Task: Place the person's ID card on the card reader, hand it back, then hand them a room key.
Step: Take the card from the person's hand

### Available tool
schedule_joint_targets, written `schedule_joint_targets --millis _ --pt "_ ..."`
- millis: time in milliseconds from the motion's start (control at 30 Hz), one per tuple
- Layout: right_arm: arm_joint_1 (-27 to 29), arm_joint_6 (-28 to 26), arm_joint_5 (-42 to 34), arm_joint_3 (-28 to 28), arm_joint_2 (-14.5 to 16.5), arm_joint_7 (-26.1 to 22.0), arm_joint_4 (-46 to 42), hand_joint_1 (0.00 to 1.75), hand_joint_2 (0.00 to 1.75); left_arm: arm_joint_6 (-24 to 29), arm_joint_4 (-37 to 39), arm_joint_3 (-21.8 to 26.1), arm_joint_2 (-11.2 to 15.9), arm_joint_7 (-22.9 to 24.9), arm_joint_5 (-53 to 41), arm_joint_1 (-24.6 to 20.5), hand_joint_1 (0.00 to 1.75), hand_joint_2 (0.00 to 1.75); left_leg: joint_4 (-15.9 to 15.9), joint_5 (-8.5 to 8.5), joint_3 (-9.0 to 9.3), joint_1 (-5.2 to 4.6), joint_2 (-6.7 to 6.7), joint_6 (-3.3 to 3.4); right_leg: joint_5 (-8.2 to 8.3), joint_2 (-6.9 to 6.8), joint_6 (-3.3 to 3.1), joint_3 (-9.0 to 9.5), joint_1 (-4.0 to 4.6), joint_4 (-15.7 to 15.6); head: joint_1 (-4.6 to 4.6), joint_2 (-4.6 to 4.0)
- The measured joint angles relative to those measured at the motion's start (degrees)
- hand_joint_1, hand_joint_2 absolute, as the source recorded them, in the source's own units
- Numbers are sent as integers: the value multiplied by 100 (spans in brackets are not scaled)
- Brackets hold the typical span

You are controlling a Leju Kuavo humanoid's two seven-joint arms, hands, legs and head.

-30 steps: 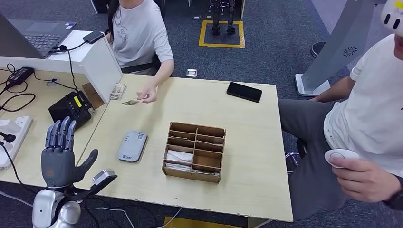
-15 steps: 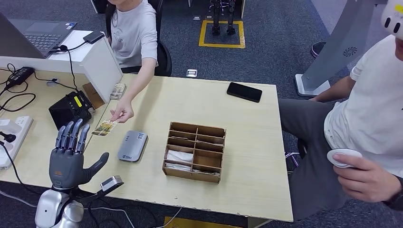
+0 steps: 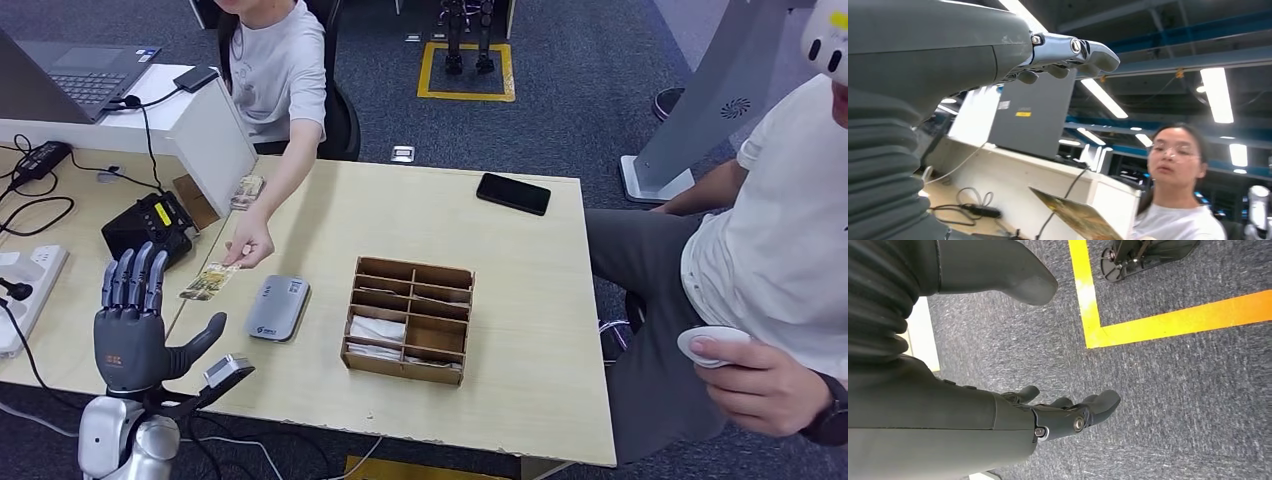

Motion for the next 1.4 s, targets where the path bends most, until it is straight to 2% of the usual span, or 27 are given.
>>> schedule_joint_targets --millis 300,433,767,800,900,933,1400 --pt "-6 2 50 -36 6 -41 0 0 175 0 201 -13 205 361 -152 -58 0 175 0 2 -1 0 0 -3 0 0 0 0 0 0 0 0" --pt "-7 1 126 -50 7 6 0 0 175 0 294 17 244 361 -403 -166 0 175 0 2 -1 -1 -1 -3 0 -2 0 1 0 0 0 0" --pt "-10 -2 216 -144 7 14 0 0 175 0 551 142 247 314 -349 -299 0 175 0 2 -1 0 -1 -4 0 -2 0 1 0 0 0 0" --pt "-10 -2 218 -152 7 14 0 0 175 0 561 142 247 317 -349 -301 21 175 0 2 -1 0 -1 -4 0 -2 0 1 0 0 0 0" --pt "-10 -2 218 -168 8 14 0 0 175 0 584 142 248 322 -332 -302 152 175 0 2 -2 0 -1 -4 0 -2 0 1 0 0 -1 0" --pt "-10 -3 218 -172 8 14 0 0 175 0 593 142 252 334 -305 -302 175 175 0 2 -2 0 -1 -4 0 -2 0 1 0 0 -1 0" --pt "-17 -9 321 -180 10 4 0 0 175 0 694 138 419 493 171 -292 175 175 0 2 -1 0 0 -4 0 0 0 0 0 0 -1 0"
